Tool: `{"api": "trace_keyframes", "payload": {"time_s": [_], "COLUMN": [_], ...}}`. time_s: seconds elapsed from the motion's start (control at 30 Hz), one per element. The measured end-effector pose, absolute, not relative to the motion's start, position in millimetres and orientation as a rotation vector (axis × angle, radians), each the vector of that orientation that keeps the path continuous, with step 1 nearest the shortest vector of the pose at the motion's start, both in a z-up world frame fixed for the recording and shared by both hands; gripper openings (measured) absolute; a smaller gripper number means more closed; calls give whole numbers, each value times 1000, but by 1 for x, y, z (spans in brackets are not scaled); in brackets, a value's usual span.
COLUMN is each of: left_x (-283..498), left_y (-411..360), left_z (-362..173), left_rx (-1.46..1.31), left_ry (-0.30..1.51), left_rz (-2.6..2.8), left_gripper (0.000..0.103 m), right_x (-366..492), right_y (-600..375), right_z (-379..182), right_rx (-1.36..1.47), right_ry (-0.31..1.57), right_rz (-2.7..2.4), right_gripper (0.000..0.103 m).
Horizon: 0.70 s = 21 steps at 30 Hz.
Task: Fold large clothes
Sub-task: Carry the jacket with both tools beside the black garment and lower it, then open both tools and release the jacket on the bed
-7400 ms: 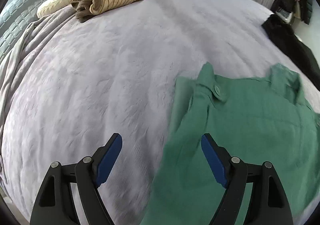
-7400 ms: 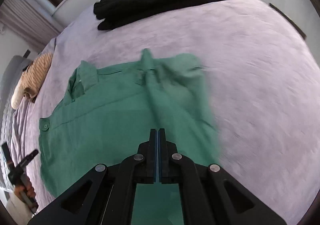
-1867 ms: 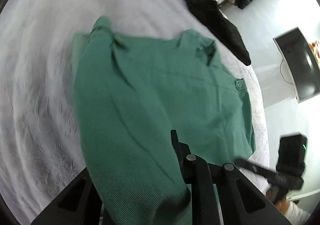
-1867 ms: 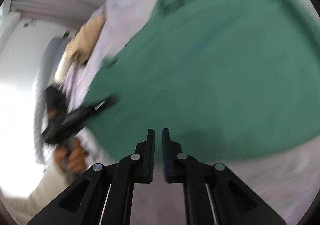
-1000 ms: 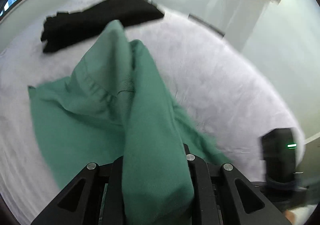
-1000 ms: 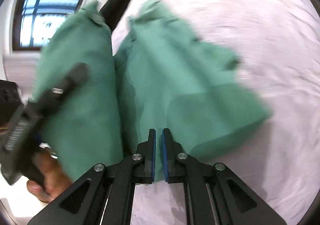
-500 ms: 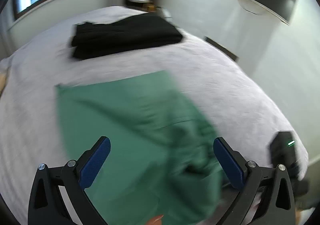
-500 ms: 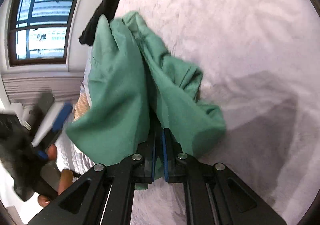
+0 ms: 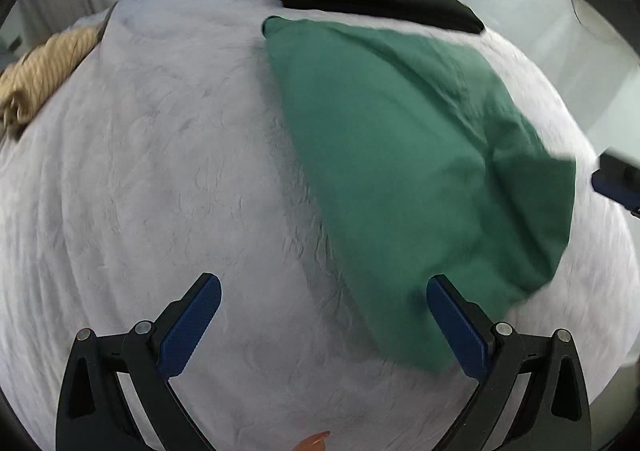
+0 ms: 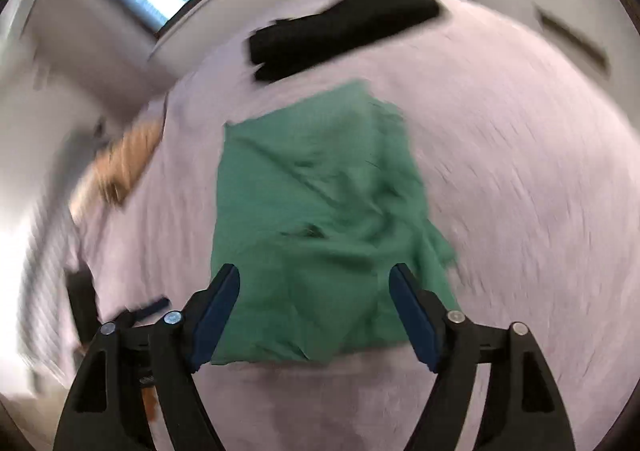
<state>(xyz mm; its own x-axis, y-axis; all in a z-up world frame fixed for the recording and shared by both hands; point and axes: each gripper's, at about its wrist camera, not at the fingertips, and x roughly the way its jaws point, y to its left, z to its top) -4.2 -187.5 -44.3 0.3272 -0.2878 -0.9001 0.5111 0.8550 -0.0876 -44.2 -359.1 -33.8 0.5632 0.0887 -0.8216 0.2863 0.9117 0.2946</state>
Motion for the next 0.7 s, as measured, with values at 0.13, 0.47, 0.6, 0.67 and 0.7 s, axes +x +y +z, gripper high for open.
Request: {"api": "trace_keyframes", "payload": {"time_s": [0.13,0.47,0.6,0.67,0.7], "left_x": [8,15,12,13,14], "left_y": [-200,-194,-199,-197,-194], "left_z": [-52,-74,-70,-65,-62], "left_rx": [205,152,207,223,228], "left_ry": [1131,1187,1172,1168,1164], "left_rz": [-508,-525,-518,-511,-502], "left_gripper": [103,103,103,103,103], "right_x": [-1,-99,-124,-133,-138], "right_y": [-319,-460,-472,-473,-474], "right_z": [-63,-135,-155,-150,-141], "right_rx": [12,987,1195,1217,1196], "right_ry": [1138,999,891,888,902], "right_rz": [-208,-292,-278,-300,-321], "right_gripper": [62,6,6,7,9]}}
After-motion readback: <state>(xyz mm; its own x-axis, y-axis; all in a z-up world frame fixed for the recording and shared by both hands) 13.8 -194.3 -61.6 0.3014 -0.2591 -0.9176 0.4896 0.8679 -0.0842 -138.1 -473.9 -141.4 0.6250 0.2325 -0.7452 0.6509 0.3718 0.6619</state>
